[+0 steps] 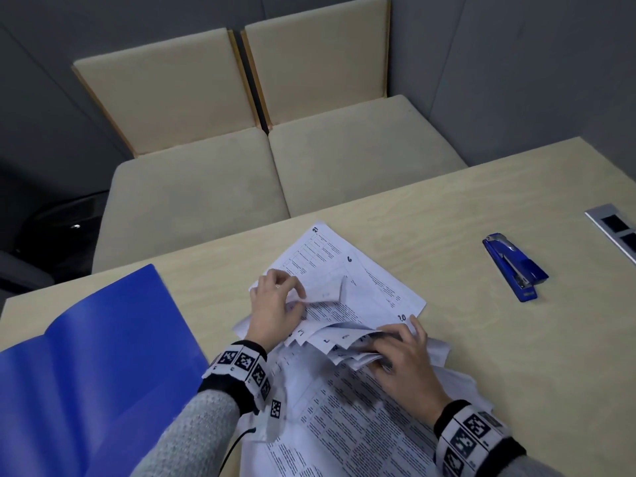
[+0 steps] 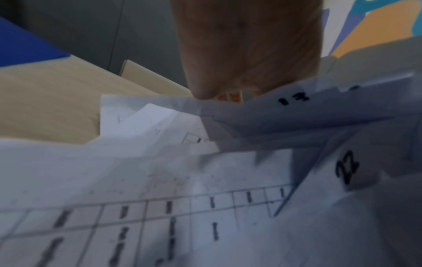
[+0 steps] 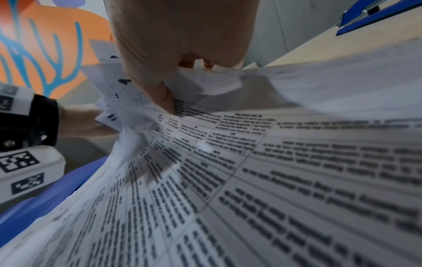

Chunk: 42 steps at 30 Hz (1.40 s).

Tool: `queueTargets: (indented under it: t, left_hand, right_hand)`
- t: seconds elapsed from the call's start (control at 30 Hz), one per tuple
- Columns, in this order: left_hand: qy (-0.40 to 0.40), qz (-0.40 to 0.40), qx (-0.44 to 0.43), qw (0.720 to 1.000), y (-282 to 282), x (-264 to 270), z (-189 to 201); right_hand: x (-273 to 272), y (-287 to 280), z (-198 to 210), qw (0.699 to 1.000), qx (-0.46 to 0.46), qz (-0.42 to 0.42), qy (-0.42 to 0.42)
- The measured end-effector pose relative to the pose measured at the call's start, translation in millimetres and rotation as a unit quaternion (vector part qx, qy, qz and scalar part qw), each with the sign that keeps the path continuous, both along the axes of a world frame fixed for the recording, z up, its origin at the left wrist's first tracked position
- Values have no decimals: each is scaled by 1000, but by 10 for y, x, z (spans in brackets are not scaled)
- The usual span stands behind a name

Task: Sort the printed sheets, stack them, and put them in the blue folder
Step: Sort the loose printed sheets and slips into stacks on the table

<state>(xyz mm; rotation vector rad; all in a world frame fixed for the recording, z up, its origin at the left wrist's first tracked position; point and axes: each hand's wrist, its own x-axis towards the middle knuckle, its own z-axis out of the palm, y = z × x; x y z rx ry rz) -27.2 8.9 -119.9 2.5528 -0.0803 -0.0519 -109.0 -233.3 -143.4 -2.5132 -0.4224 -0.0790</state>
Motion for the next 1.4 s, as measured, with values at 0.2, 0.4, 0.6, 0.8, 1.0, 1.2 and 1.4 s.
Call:
queueTargets:
  t: [0.2, 0.4, 0.6, 0.8, 1.0, 1.2, 1.4]
  left_hand:
    - [182, -10, -79, 980, -4, 147, 18]
    - [72, -5, -125, 990, -24, 120, 110]
    - [143, -30, -279, 949, 60, -146, 176]
    - [301, -56, -300, 903, 185, 112, 222]
    - [429, -25, -306, 849, 113, 297, 213]
    - [359, -131, -10, 924, -142, 408, 155]
    - [340, -208, 98, 912, -549, 374, 110]
  right_hand:
    - [3, -2, 10, 1000, 2, -4, 13]
    - [36, -35, 104, 999, -19, -28, 8]
    - [140, -112, 111, 998, -18, -51, 20]
    - [230, -98, 101, 997, 49, 30, 44]
    - [62, -74, 82, 998, 44, 39, -2]
    - [45, -78, -10, 999, 32, 24, 17]
    - [57, -71, 93, 993, 80, 31, 80]
